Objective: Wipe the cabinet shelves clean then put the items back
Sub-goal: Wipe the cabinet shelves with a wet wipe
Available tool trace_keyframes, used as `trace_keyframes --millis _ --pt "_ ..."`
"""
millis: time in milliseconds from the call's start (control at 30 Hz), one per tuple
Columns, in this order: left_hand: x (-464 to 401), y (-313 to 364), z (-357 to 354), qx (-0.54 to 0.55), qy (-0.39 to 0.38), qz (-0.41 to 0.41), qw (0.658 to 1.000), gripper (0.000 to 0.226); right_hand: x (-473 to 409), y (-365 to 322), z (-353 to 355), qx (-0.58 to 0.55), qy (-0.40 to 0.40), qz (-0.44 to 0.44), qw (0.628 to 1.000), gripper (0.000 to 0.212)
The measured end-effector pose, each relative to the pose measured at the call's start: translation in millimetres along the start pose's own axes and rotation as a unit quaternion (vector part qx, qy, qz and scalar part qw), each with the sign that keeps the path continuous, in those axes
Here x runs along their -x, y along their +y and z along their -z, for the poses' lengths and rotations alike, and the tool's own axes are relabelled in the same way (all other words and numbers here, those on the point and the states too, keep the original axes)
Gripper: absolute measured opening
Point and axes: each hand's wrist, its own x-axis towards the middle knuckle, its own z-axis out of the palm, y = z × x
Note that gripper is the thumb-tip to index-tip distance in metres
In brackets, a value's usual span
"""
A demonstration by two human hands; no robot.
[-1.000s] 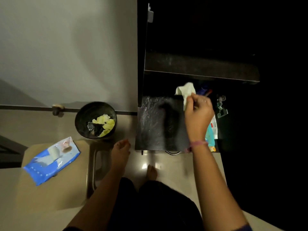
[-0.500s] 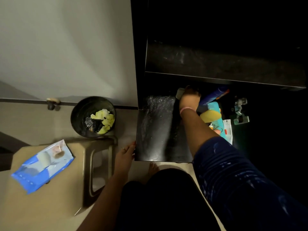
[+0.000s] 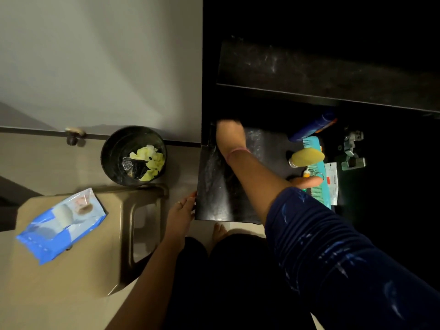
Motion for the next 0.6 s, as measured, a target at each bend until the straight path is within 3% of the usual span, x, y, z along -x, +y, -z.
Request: trace_keyframes --millis 167,300,400,500,567,600 --pt "4 0 8 0.03 -0.025 0.035 0.999 0.038 11 7 -7 -0.017 0.029 0.018 0.999 0.037" --pt "10 -4 7 0.083 -0.028 0.081 0.993 0.041 79 -3 -39 -0.072 0.031 0.026 0.997 0.031" --pt "17 -4 4 0.091 -0.02 0.102 0.99 0.041 145 -3 -52 -0.092 0.034 0.132 0.986 0.029" --pt "20 -9 7 0.099 -0.01 0.111 0.989 0.04 180 2 -52 -0.067 -0.039 0.197 0.977 0.035" --pt "19 -11 10 0.103 -0.023 0.127 0.986 0.037 177 8 -48 -0.057 -0.105 0.188 0.975 0.033" --pt "19 -11 11 0.104 -0.03 0.129 0.986 0.035 164 13 -43 -0.06 -0.097 0.17 0.979 0.028"
